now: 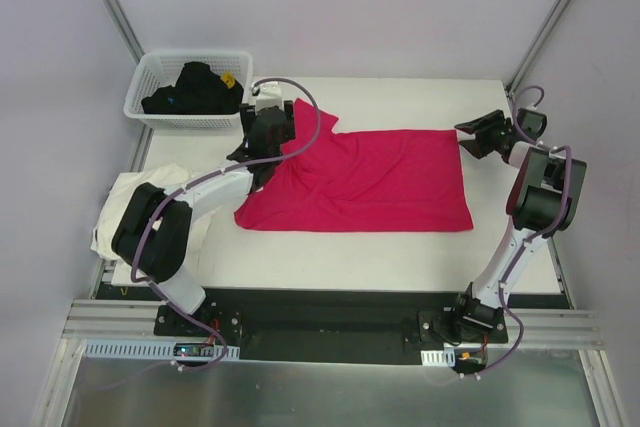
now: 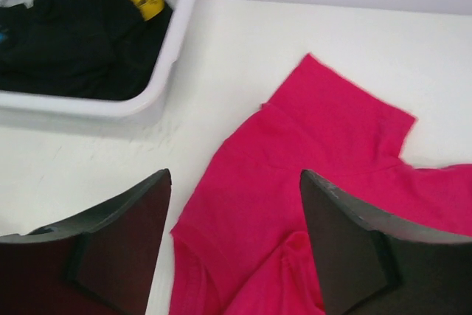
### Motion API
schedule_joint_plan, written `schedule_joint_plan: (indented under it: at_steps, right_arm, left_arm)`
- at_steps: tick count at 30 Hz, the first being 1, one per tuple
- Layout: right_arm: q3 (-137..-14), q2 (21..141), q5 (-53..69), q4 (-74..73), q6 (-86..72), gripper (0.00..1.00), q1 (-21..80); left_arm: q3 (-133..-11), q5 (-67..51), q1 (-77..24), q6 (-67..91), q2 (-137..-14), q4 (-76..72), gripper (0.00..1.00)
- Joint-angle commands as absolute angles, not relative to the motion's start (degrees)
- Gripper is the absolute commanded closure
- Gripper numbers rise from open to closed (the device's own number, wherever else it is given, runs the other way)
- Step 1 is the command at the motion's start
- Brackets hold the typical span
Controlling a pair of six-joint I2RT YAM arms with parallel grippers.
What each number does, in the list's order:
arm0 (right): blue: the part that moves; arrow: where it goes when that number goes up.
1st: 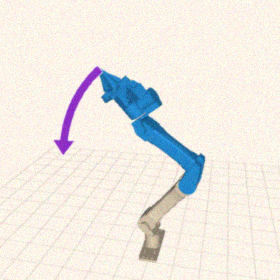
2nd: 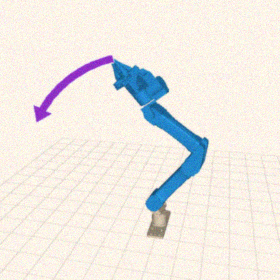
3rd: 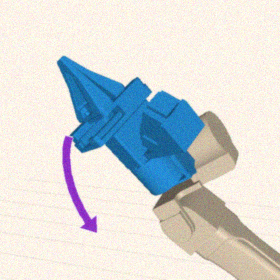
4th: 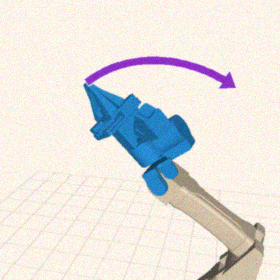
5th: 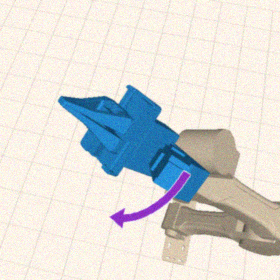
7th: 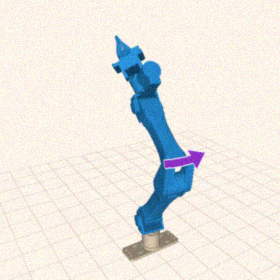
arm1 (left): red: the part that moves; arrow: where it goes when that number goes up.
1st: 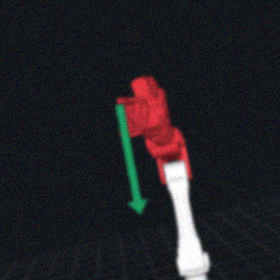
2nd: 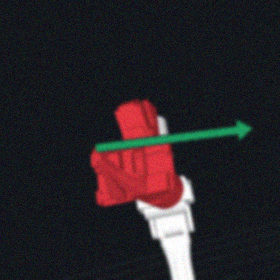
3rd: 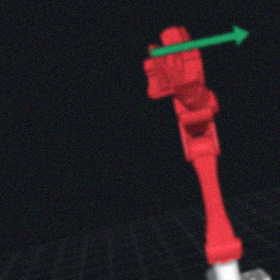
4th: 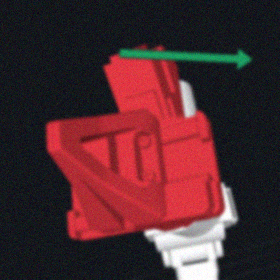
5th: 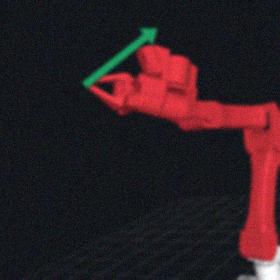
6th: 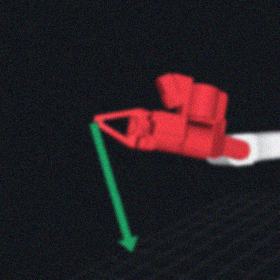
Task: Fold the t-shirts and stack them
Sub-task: Fold the flattened tshirt in 1/3 of the way, then grap the side of the flattened tshirt furthest away from the robot with both arms
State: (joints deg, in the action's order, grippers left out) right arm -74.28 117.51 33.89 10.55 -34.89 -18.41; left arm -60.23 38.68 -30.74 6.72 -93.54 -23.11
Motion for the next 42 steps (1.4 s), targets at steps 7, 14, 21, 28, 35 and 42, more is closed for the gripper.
schedule_joint_plan:
  at_steps: [7,14,21,28,35,42]
  right_arm:
    - [-83.7,124.4,34.8,11.2,-34.2,0.42,-20.1]
    - [-91.4,130.4,35.2,8.5,-33.3,0.43,-20.1]
    - [-95.4,134.0,35.7,7.0,-33.5,0.42,-19.9]
    - [-93.3,134.7,35.9,7.4,-33.6,0.43,-19.2]
    - [-89.4,134.6,35.9,9.5,-34.5,0.44,-18.0]
    - [-86.6,134.0,35.7,12.2,-36.4,0.46,-15.9]
  left_arm:
    - [-57.2,6.4,-25.3,3.3,-86.2,-34.2,0.17]
    - [-55.8,-6.9,-22.1,7.3,-84.7,-37.3,0.16]
    - [-55.6,-9.3,-21.3,8.9,-84.7,-37.5,0.16]
    - [-55.8,-8.7,-20.2,9.8,-85.0,-38.1,0.16]
    - [-56.3,-6.7,-19.1,11.2,-85.3,-38.6,0.16]
    - [-56.3,-6.4,-17.8,12.8,-86.4,-38.8,0.16]
